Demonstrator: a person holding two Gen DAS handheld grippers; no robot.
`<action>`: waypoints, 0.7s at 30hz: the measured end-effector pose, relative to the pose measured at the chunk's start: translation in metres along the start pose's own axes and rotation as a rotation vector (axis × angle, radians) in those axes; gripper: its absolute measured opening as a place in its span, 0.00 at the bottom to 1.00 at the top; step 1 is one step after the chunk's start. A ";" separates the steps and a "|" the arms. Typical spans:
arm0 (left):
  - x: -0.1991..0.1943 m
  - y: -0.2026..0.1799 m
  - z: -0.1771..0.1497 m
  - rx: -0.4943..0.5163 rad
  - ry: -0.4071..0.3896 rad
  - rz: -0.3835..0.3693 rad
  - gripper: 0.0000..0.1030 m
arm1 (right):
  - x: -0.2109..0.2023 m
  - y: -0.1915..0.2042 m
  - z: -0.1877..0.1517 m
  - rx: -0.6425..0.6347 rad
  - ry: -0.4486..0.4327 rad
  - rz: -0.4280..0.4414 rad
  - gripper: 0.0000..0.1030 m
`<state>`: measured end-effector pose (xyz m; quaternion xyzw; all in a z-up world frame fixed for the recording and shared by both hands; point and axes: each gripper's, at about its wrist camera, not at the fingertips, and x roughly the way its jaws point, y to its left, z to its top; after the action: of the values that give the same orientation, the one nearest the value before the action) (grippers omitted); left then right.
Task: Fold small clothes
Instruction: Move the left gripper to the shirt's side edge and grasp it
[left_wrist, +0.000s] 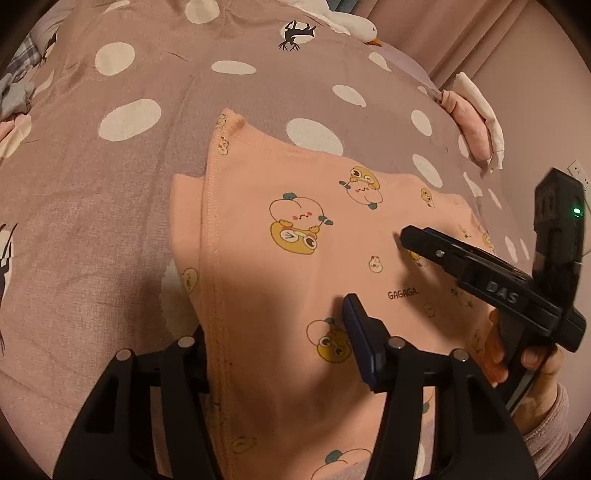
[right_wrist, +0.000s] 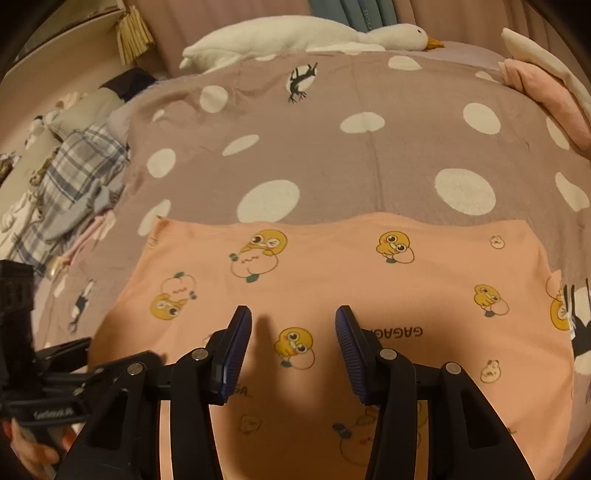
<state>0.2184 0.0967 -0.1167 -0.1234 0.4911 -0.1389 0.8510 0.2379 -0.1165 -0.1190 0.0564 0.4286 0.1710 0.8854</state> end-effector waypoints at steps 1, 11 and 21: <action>0.000 0.000 0.000 0.001 0.000 0.001 0.53 | 0.003 -0.002 -0.001 0.000 0.003 -0.005 0.47; 0.000 -0.001 -0.003 -0.009 0.001 0.002 0.53 | -0.008 0.012 -0.006 -0.085 0.013 -0.065 0.47; 0.001 -0.004 -0.004 0.003 -0.001 0.026 0.53 | -0.023 0.018 -0.038 -0.191 0.005 -0.120 0.47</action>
<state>0.2150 0.0923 -0.1181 -0.1158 0.4922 -0.1286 0.8531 0.1900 -0.1097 -0.1214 -0.0542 0.4152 0.1580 0.8943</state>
